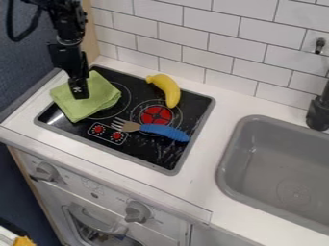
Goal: Take the green cloth and place it below the left burner
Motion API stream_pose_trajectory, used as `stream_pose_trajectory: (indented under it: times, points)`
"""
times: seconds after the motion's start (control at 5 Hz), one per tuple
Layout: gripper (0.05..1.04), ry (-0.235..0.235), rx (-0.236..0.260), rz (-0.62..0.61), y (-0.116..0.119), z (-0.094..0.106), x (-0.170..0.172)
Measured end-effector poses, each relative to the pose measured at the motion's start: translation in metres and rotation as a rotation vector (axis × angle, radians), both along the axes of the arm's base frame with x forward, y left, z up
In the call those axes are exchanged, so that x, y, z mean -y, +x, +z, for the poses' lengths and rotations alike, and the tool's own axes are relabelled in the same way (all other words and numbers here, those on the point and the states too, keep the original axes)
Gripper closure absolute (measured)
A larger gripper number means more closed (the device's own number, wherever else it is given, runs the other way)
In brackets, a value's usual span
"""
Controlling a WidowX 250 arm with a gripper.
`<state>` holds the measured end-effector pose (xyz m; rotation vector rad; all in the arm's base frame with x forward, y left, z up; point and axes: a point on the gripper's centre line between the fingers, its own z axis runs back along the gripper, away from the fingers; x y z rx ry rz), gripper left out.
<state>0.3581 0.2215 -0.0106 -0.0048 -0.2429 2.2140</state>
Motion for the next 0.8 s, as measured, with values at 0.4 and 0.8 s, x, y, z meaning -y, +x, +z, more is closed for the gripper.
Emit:
stream_pose_trajectory:
  times: [0.4, 0.8]
  points:
    - [0.083, 0.004, -0.054, 0.008, 0.009, -0.016, -0.008]
    - [0.083, -0.028, -0.07, 0.005, -0.008, -0.022, 0.006]
